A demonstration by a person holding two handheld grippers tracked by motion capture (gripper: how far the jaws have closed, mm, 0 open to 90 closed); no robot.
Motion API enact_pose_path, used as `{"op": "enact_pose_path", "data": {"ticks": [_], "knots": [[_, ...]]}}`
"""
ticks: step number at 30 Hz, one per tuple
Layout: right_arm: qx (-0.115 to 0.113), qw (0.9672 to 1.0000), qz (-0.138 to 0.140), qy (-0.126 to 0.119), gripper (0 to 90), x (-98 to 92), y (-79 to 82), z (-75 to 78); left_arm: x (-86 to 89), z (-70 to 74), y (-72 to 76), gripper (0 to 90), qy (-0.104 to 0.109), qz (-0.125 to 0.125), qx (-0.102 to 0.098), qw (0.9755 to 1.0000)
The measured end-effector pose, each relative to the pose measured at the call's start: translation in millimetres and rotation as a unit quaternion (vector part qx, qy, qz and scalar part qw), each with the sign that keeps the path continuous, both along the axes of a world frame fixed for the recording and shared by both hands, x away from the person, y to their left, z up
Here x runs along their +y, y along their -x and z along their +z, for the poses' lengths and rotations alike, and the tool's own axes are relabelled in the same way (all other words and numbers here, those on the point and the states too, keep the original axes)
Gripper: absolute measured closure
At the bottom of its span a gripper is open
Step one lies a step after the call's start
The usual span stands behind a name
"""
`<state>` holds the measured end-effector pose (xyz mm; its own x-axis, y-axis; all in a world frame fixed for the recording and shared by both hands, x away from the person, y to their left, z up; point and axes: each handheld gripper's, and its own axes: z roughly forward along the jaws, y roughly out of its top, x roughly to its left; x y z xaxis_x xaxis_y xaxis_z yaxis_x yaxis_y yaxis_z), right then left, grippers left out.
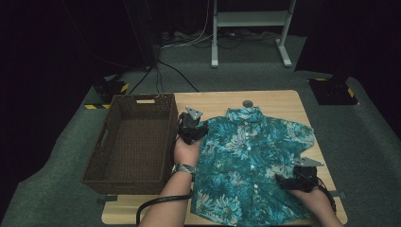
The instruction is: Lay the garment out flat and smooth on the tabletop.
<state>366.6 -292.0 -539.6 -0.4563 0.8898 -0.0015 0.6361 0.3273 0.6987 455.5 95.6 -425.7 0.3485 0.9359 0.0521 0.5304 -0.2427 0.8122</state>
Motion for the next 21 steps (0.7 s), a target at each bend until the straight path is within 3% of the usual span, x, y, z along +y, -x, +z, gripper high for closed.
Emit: {"op": "enact_pose_path", "data": {"ticks": [7,11,16,21], "knots": [[0.0,1.0,0.001,0.001,0.3,-0.1,0.0,0.0,-7.7,-13.7,3.3,26.8,0.016,-0.014,0.012,0.9997],[0.0,1.0,0.001,0.0,0.3,0.0,0.0,0.0,-11.2,-21.7,6.7,19.6,0.025,-0.029,0.017,0.9991],[0.0,1.0,0.001,0.0,0.3,-0.1,0.0,0.0,-15.2,-35.3,10.4,4.8,0.041,-0.06,0.031,0.9969],[0.0,1.0,0.002,0.0,0.3,-0.3,0.1,0.0,-18.7,-52.0,19.0,0.0,0.05,-0.093,0.042,0.9935]]}}
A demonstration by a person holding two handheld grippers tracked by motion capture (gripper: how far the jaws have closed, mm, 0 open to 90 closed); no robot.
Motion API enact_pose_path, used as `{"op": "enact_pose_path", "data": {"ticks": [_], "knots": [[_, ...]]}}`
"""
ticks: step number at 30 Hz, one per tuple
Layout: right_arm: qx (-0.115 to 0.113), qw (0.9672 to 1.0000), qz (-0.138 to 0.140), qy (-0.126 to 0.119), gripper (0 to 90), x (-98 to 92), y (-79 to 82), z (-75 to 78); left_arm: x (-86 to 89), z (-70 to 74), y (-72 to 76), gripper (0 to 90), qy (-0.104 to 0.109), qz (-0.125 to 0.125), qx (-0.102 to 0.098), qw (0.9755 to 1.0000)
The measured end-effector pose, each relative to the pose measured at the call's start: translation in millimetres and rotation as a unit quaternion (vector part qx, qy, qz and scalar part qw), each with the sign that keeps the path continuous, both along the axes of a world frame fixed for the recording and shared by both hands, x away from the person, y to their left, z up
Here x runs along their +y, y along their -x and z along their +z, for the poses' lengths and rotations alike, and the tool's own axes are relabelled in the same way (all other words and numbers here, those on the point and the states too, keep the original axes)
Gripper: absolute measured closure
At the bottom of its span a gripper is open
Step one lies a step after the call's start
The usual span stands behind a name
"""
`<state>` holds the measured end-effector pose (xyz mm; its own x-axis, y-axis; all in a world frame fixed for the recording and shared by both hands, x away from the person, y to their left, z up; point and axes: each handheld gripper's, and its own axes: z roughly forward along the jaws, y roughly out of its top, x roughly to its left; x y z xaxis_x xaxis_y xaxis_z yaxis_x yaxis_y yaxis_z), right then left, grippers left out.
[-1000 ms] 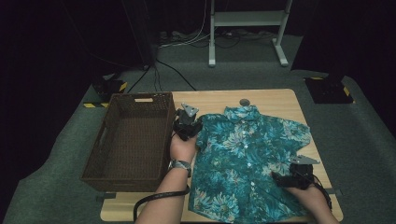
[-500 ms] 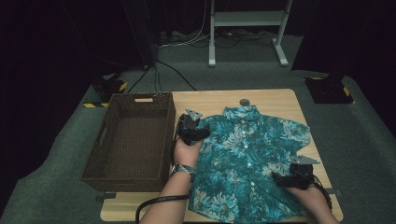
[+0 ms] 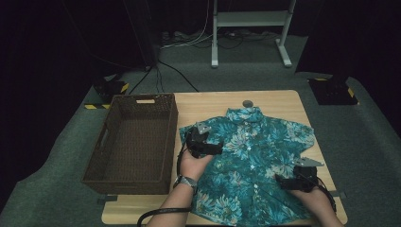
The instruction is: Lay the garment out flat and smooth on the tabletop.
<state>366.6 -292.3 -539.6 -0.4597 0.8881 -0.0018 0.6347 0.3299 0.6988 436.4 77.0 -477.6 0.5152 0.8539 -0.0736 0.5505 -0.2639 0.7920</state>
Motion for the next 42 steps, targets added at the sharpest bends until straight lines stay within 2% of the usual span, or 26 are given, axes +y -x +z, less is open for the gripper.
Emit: {"op": "enact_pose_path", "data": {"ticks": [4,7,13,16,19,21,23,24,25,27,29,31,34,42], "knots": [[0.002,1.0,0.002,-0.001,0.6,0.2,0.0,0.5,-1.3,-12.0,10.7,0.0,-0.001,-0.021,-0.002,0.9998],[0.0,1.0,0.008,-0.003,0.7,2.2,0.8,2.2,-1.6,-20.6,18.1,0.0,0.001,-0.033,0.006,0.9994],[-0.032,0.9994,0.011,-0.013,0.4,6.7,0.3,9.8,-5.5,-35.3,31.6,0.0,0.013,-0.045,0.012,0.9988],[-0.031,0.9993,0.012,-0.015,0.3,9.7,-6.0,12.9,-8.3,-43.6,35.9,0.0,-0.001,-0.058,0.025,0.998],[-0.038,0.9991,0.015,-0.007,0.3,14.1,-15.6,17.6,-8.5,-50.0,38.4,0.0,-0.02,-0.064,0.033,0.9972],[-0.038,0.9991,0.018,-0.01,0.3,17.8,-21.2,19.3,-8.1,-54.7,39.2,0.0,-0.027,-0.066,0.045,0.9964],[-0.036,0.9991,0.022,-0.009,0.3,22.3,-27.0,17.8,-9.7,-58.4,41.2,0.0,-0.049,-0.067,0.04,0.9957],[-0.034,0.9991,0.022,-0.008,0.3,24.2,-29.9,15.8,-10.1,-60.1,41.6,0.0,-0.059,-0.068,0.039,0.9952],[-0.029,0.9993,0.021,-0.009,0.3,25.5,-32.4,13.4,-10.3,-61.7,41.3,0.0,-0.06,-0.067,0.045,0.9949],[-0.016,0.9997,0.015,-0.01,0.3,26.8,-36.4,8.0,-10.4,-61.9,41.2,0.0,-0.061,-0.064,0.046,0.995],[-0.005,0.9999,0.013,-0.005,0.3,27.3,-37.3,3.4,-12.1,-62.1,41.9,0.0,-0.073,-0.066,0.044,0.9942],[-0.001,0.9999,0.015,0.004,0.1,26.4,-36.3,0.1,-13.8,-62.7,43.5,0.0,-0.074,-0.066,0.041,0.9942],[-0.004,0.9999,0.01,0.002,0.1,21.7,-30.6,-0.3,-15.7,-62.6,46.9,0.0,-0.076,-0.069,0.041,0.9939],[-0.005,0.9999,0.011,0.001,0.1,3.8,5.1,-0.6,-30.7,-62.5,70.2,0.0,-0.079,-0.094,0.04,0.9917]]}}
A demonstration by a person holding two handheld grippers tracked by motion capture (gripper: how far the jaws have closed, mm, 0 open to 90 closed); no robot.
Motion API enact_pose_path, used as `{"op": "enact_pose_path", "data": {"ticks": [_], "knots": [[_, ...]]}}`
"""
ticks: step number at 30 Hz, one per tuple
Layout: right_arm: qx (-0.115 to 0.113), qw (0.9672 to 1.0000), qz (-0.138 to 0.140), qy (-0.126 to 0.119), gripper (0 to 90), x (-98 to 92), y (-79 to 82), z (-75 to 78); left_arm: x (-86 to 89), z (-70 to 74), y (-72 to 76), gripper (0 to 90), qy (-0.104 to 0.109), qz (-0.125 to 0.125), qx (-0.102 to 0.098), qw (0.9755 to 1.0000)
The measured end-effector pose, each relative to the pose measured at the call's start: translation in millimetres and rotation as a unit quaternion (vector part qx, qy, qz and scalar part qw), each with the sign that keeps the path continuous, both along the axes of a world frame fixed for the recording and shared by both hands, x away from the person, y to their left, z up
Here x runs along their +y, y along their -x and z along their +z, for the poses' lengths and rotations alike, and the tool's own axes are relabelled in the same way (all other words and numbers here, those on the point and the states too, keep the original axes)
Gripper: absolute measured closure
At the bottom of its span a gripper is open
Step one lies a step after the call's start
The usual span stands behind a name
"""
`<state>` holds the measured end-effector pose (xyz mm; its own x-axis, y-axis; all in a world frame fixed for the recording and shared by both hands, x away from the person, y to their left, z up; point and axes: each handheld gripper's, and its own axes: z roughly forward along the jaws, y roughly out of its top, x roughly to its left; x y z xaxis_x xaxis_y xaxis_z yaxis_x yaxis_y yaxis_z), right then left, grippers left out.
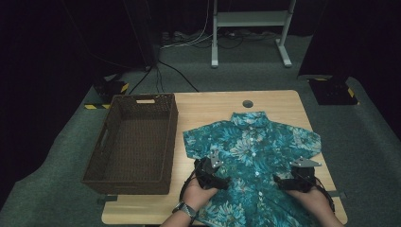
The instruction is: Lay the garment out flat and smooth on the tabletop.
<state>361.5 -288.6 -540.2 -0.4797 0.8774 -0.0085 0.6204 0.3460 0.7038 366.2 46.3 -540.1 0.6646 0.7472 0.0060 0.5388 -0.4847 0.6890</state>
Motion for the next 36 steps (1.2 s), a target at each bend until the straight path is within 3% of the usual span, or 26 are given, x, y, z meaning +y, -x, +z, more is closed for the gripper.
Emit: {"op": "enact_pose_path", "data": {"ticks": [6,9,11,14,18,23,28,30,33,36], "knots": [[0.005,0.9999,-0.002,0.009,0.2,-3.7,15.2,2.1,-5.2,0.4,14.9,0.0,-0.002,-0.023,0.0,0.9997],[-0.012,0.9999,-0.001,0.011,0.2,1.2,12.4,9.4,-5.2,2.2,13.8,0.0,-0.004,-0.028,0.01,0.9996],[-0.02,0.9998,0.001,0.005,0.2,5.5,8.0,15.3,-4.0,4.7,9.2,0.0,0.001,-0.024,0.022,0.9995],[-0.023,0.9997,0.007,0.003,0.2,11.9,0.7,19.2,-0.2,11.0,1.5,0.0,0.012,-0.017,0.014,0.9997],[-0.016,0.9998,0.012,0.0,0.3,18.8,-7.1,14.2,6.9,20.7,-9.6,0.0,0.028,-0.004,0.003,0.9996],[-0.011,0.9998,0.015,0.0,0.5,18.9,-7.0,5.0,17.6,27.7,-25.1,0.0,0.045,0.007,0.004,0.999],[0.0,0.9999,0.013,-0.004,0.5,14.2,-5.4,0.2,26.5,30.2,-40.5,0.0,0.064,0.025,0.004,0.9976],[-0.001,0.9999,0.014,-0.007,0.6,13.2,-5.0,0.1,31.2,29.0,-47.1,0.7,0.089,0.021,0.004,0.9957],[0.0,0.9998,0.019,-0.005,0.6,13.9,-4.7,-0.1,36.0,27.6,-55.1,0.7,0.092,0.032,0.004,0.9953],[-0.001,0.9996,0.027,-0.004,0.6,14.5,-4.1,-0.1,37.6,27.6,-61.5,0.5,0.079,0.048,0.002,0.9957]]}}
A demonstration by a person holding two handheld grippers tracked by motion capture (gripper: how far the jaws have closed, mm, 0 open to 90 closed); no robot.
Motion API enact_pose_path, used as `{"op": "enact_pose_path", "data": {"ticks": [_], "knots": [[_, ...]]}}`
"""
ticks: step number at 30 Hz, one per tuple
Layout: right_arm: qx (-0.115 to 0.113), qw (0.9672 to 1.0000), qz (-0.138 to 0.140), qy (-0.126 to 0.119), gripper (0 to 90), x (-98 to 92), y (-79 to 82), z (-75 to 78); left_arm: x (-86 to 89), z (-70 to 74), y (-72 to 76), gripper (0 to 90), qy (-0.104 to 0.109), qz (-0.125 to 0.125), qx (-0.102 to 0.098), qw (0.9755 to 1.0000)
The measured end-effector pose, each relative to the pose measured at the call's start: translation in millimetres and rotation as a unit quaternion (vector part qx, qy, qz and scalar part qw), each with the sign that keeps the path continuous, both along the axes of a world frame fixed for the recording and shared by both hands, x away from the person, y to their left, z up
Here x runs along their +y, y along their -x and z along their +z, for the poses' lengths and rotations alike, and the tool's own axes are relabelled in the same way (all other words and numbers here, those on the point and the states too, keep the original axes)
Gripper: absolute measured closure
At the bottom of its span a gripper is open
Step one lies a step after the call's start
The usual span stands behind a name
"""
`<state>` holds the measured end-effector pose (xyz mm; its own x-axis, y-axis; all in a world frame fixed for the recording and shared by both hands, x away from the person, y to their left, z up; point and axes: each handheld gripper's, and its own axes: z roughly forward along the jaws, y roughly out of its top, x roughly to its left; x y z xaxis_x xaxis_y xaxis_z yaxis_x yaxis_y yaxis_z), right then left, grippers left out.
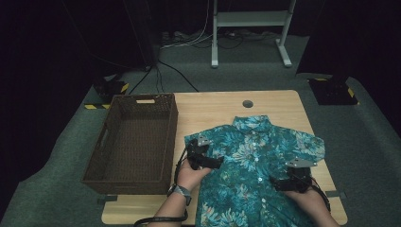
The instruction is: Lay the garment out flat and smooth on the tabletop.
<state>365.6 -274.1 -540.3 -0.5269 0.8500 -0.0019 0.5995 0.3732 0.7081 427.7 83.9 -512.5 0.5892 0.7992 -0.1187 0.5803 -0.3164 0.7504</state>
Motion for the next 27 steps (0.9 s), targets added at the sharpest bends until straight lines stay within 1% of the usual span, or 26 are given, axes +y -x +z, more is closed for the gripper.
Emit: {"op": "enact_pose_path", "data": {"ticks": [2,3,5,7,8,11,12,14,16,18,20,21,23,24,25,26,27], "knots": [[0.001,1.0,0.003,-0.002,0.6,-0.1,0.3,0.0,0.0,0.0,-4.2,0.3,-0.014,0.014,0.001,0.9998],[0.001,1.0,0.004,-0.004,0.6,-0.5,0.4,0.1,0.3,0.0,-5.6,0.4,-0.018,0.016,0.001,0.9997],[0.003,1.0,0.003,-0.008,0.6,-1.2,0.8,0.3,0.8,0.0,-8.9,0.4,-0.023,0.029,0.001,0.9993],[0.003,0.9999,0.005,-0.01,0.6,-2.2,0.7,0.3,1.1,-0.5,-12.8,0.4,-0.023,0.046,0.007,0.9987],[0.003,0.9999,0.005,-0.011,0.6,-2.3,0.7,0.3,1.3,-1.0,-15.1,0.4,-0.027,0.053,0.012,0.9982],[0.004,0.9999,0.006,-0.01,0.6,-1.9,0.8,0.3,2.0,-3.4,-23.3,0.4,-0.031,0.068,0.026,0.9968],[0.004,0.9999,0.006,-0.009,0.6,-1.5,0.9,0.2,2.6,-3.2,-25.9,0.5,-0.034,0.074,0.027,0.9963],[0.003,0.9999,0.007,-0.008,0.6,-1.4,0.9,0.2,3.5,-2.8,-30.5,2.1,-0.031,0.083,0.027,0.9957],[0.004,0.9999,0.007,-0.01,0.6,-1.6,0.9,0.3,5.7,-2.9,-34.0,9.0,-0.026,0.084,0.026,0.9958],[0.005,0.9999,0.007,-0.011,0.6,-1.7,1.0,0.3,8.3,-4.0,-36.9,16.2,-0.025,0.095,0.024,0.9949],[0.004,0.9999,0.01,-0.01,0.5,-1.6,0.8,0.2,12.0,-5.5,-38.5,27.1,-0.022,0.106,0.023,0.9939],[0.004,0.9999,0.011,-0.009,0.5,-1.5,0.8,0.2,13.5,-6.2,-39.1,28.4,-0.025,0.115,0.022,0.9928],[0.002,0.9999,0.013,-0.008,0.6,-1.4,0.7,0.1,16.7,-7.4,-39.5,34.1,-0.034,0.133,0.013,0.9904],[0.002,0.9999,0.014,-0.007,0.5,-1.3,0.7,0.1,17.8,-8.3,-40.1,34.1,-0.035,0.143,0.012,0.989],[0.002,0.9999,0.014,-0.007,0.5,-1.3,0.8,0.1,18.6,-9.3,-40.8,33.8,-0.042,0.151,0.01,0.9876],[0.002,0.9999,0.015,-0.007,0.5,-1.2,0.8,0.1,19.5,-10.4,-41.8,32.4,-0.052,0.161,0.009,0.9856],[0.003,0.9999,0.015,-0.007,0.5,-1.0,0.9,0.1,20.7,-11.7,-42.8,30.3,-0.054,0.171,0.011,0.9837]]}}
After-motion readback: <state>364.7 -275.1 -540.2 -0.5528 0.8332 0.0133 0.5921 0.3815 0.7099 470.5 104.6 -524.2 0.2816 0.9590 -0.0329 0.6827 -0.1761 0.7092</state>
